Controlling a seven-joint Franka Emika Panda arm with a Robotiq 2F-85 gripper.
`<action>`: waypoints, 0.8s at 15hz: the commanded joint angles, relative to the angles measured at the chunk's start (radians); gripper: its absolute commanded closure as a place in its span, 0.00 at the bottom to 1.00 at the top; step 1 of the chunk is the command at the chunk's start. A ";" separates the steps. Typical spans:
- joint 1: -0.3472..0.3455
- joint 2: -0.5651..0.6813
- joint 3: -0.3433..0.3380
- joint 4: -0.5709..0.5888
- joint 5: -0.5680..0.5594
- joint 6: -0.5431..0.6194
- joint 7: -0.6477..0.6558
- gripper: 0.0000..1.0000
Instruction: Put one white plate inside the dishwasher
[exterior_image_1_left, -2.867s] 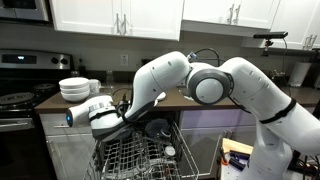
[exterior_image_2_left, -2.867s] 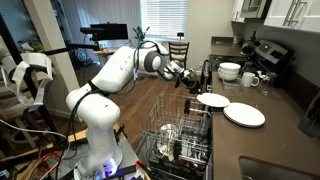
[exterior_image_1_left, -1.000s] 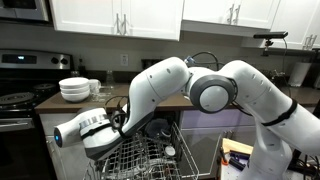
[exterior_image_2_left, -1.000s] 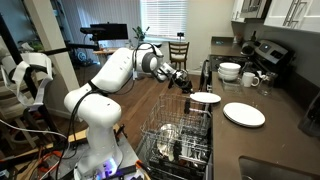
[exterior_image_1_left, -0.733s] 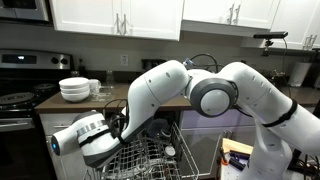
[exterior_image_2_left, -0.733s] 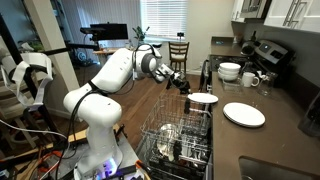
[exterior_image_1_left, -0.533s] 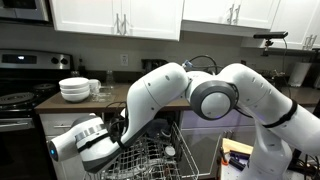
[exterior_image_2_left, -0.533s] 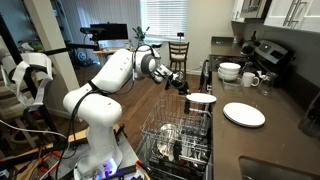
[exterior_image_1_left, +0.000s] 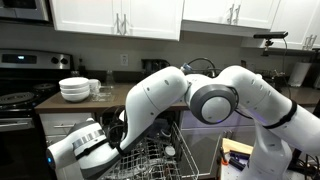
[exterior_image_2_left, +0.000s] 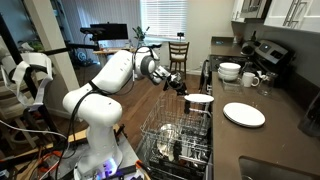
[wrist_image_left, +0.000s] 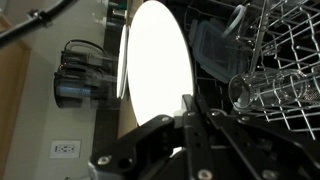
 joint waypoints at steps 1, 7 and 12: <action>-0.009 0.004 0.016 0.007 -0.011 -0.009 0.001 0.99; 0.002 0.007 0.031 0.003 -0.018 -0.001 0.000 0.99; 0.003 -0.014 0.037 -0.030 -0.019 0.045 0.008 0.99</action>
